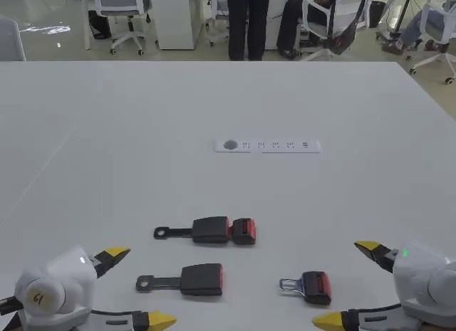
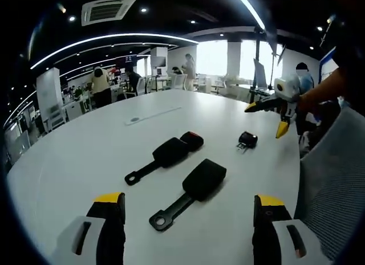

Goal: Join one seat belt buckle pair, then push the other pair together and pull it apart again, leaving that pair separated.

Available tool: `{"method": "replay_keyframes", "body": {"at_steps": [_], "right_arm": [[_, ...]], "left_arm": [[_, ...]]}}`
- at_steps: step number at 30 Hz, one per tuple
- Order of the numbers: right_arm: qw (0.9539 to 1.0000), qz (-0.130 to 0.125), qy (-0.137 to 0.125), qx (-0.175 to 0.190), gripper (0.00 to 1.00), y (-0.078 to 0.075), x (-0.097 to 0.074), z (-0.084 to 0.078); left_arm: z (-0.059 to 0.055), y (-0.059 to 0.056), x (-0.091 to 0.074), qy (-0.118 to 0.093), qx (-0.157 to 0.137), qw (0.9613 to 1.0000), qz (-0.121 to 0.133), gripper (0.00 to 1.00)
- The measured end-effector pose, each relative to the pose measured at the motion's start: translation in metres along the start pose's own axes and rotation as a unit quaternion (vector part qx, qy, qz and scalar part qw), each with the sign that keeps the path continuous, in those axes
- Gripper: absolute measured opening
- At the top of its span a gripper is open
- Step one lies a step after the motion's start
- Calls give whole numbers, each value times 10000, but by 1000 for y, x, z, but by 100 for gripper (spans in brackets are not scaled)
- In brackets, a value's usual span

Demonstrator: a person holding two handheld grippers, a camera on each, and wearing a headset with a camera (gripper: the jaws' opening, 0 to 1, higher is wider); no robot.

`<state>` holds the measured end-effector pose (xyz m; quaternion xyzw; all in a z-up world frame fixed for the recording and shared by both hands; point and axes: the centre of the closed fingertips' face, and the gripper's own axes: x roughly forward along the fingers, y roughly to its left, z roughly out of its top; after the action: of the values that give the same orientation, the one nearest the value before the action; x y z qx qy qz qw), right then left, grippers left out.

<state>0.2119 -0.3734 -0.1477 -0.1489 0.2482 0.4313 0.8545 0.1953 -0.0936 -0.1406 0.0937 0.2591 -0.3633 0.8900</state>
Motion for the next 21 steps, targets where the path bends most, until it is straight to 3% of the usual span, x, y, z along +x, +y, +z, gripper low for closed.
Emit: {"method": "replay_keyframes", "body": {"at_steps": [2, 5, 21], "right_arm": [[10000, 18, -87, 34, 100, 2, -1, 1], [9998, -5, -204, 12, 100, 6, -1, 2], [9998, -51, -202, 71, 100, 3, -1, -5]], "left_arm": [[-5, 1, 2, 15, 29, 10000, 26, 97], [-2, -3, 1, 20, 29, 10000, 58, 100], [2, -1, 2, -191, -142, 9997, 107, 100]]}}
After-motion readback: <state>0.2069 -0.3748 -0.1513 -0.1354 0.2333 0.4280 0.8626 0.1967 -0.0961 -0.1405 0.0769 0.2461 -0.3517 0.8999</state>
